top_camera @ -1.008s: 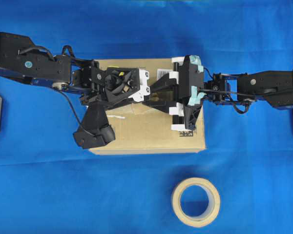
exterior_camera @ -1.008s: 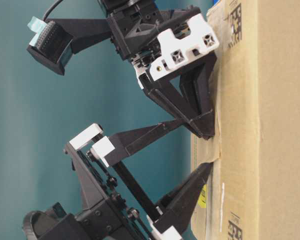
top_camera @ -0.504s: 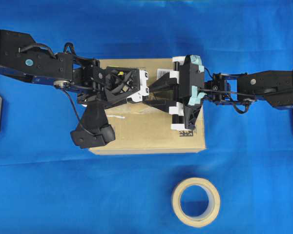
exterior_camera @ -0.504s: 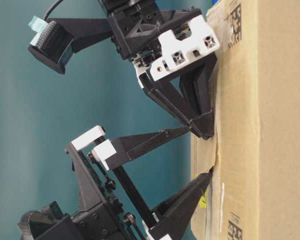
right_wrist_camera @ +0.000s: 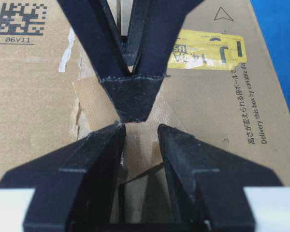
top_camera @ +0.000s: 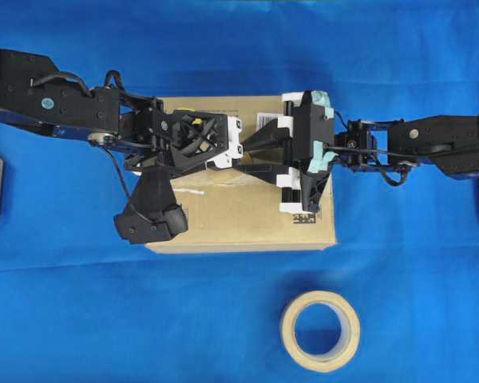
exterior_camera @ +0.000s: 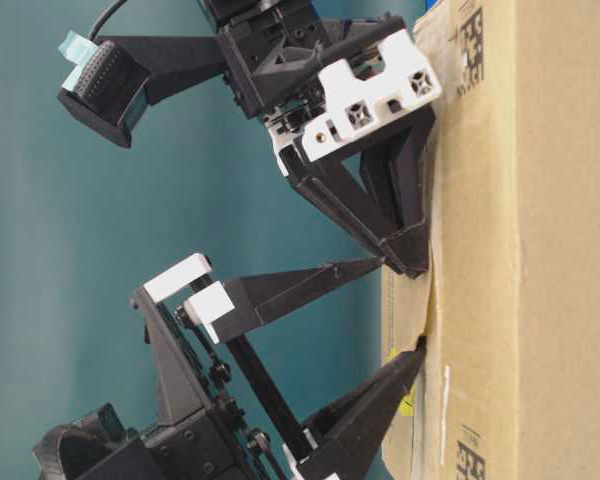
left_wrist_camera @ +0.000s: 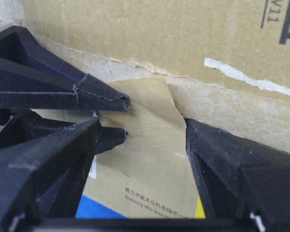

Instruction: Apply tape along the seams of the closed cardboard box to seal it securely.

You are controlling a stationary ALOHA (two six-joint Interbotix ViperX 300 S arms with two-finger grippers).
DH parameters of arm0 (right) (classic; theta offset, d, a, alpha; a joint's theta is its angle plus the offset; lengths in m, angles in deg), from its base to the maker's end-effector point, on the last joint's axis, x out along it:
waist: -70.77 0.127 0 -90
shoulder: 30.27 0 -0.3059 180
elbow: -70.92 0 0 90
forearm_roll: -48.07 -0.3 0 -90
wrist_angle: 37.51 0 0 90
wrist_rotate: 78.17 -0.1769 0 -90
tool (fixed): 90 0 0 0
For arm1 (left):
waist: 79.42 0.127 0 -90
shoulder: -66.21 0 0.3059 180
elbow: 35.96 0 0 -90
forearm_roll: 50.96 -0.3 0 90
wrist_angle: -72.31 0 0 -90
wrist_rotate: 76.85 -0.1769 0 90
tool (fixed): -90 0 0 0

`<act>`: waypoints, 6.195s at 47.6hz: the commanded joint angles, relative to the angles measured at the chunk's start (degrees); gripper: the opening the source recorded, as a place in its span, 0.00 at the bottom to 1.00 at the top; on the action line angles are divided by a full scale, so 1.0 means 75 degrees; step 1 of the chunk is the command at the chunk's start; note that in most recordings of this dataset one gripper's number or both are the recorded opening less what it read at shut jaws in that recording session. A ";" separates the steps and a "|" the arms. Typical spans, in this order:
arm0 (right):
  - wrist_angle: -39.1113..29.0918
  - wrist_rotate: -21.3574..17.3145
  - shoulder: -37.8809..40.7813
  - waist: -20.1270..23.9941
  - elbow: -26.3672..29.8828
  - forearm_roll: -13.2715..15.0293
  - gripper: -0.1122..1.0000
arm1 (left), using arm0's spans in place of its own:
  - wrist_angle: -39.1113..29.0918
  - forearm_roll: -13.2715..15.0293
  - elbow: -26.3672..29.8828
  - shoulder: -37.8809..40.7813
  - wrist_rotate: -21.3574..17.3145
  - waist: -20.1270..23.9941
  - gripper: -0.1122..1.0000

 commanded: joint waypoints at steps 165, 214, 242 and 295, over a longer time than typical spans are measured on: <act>-0.0117 -0.0270 -0.0082 -0.0012 -0.0047 -0.0035 0.10 | 0.7020 0.0281 -0.3574 -0.0609 0.9492 0.0059 0.12; 0.0070 -0.0270 0.0422 0.0129 0.0891 0.0059 0.10 | 0.7559 0.0281 -0.3012 -0.0422 0.9539 -0.0445 0.12; 0.0070 -0.0445 0.0363 0.0586 0.0293 -0.0246 0.10 | 0.7547 0.0281 -0.3352 -0.0422 0.9586 -0.0527 0.12; -0.2297 0.0094 -0.5461 0.0598 -0.1699 -0.0340 0.10 | 0.5707 0.0328 -0.4641 -0.5285 0.9680 -0.0363 0.12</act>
